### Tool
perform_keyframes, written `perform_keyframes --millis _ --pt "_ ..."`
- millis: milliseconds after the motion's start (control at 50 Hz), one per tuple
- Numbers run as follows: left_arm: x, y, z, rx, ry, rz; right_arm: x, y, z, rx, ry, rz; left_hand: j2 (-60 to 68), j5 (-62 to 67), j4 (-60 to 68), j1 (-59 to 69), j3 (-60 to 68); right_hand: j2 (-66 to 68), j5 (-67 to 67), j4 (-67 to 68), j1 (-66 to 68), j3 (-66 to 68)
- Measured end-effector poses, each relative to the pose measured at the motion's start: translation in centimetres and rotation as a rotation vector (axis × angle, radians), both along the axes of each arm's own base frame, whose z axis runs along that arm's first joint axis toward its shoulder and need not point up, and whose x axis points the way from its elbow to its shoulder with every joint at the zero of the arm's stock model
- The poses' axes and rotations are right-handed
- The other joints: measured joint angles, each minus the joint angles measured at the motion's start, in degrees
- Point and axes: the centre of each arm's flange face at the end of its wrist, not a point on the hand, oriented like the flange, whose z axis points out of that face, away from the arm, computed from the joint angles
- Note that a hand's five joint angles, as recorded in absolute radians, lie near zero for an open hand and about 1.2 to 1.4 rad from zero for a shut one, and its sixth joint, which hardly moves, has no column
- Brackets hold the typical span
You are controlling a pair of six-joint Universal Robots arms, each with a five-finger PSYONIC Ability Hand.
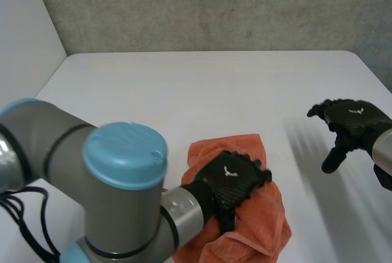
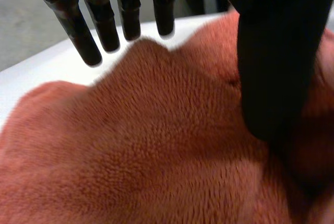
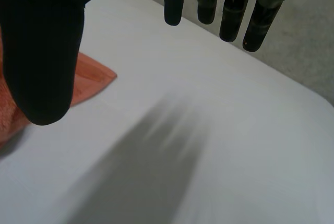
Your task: Fold the laundry
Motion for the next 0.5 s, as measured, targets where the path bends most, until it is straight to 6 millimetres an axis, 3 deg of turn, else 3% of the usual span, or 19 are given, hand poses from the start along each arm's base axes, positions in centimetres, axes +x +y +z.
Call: perform_keyframes --millis 100,120,140,160,240,260,280,340,420,500 --pt "-0.7 0.2 -1.4 -0.082 -0.075 -0.054 -1.2 -0.2 -1.6 0.032 -0.015 -0.027 7.7 7.0 6.9 8.2 6.8 0.0 0.0 0.0 0.0 0.0" --pt "-0.8 -0.1 -1.4 -0.107 -0.089 -0.043 -1.5 -0.1 -2.1 0.048 -0.025 -0.024 15.9 15.8 15.8 16.2 15.8 0.0 0.0 0.0 0.0 0.0" --pt "-0.8 -0.4 -1.4 -0.117 -0.093 -0.031 -1.5 0.0 -2.2 0.054 -0.029 -0.02 15.9 15.8 15.8 16.2 15.8 0.0 0.0 0.0 0.0 0.0" --pt "-0.7 -0.7 -1.2 -0.13 -0.096 -0.01 -1.5 0.1 -2.4 0.063 -0.035 -0.014 34.6 33.6 34.6 33.4 34.6 0.0 0.0 0.0 0.0 0.0" --pt "-0.3 -2.3 -0.3 -0.171 -0.094 0.079 -1.4 0.3 -2.7 0.082 -0.051 0.008 37.6 37.4 37.6 38.3 37.5 0.0 0.0 0.0 0.0 0.0" --pt "0.1 -3.1 0.2 -0.189 -0.089 0.128 -1.3 0.4 -2.9 0.092 -0.06 0.02 47.3 46.2 46.7 45.8 47.1 0.0 0.0 0.0 0.0 0.0" --pt "0.1 -3.1 0.2 -0.189 -0.089 0.128 -1.3 0.4 -2.9 0.092 -0.06 0.02 47.3 46.2 46.7 45.8 47.1 0.0 0.0 0.0 0.0 0.0" --pt "1.7 -6.1 2.5 -0.253 -0.045 0.325 -0.7 0.5 -3.1 0.114 -0.085 0.048 53.2 51.4 53.0 50.7 52.8 0.0 0.0 0.0 0.0 0.0" --pt "3.9 -8.7 4.3 -0.288 -0.005 0.514 0.5 1.1 -2.9 0.132 -0.126 0.08 54.8 52.7 54.8 51.8 54.4 0.0 0.0 0.0 0.0 0.0" --pt "6.3 -10.8 4.8 -0.292 0.001 0.66 2.5 2.1 -2.7 0.162 -0.194 0.12 55.3 53.1 55.4 52.0 54.9 0.0 0.0 0.0 0.0 0.0"
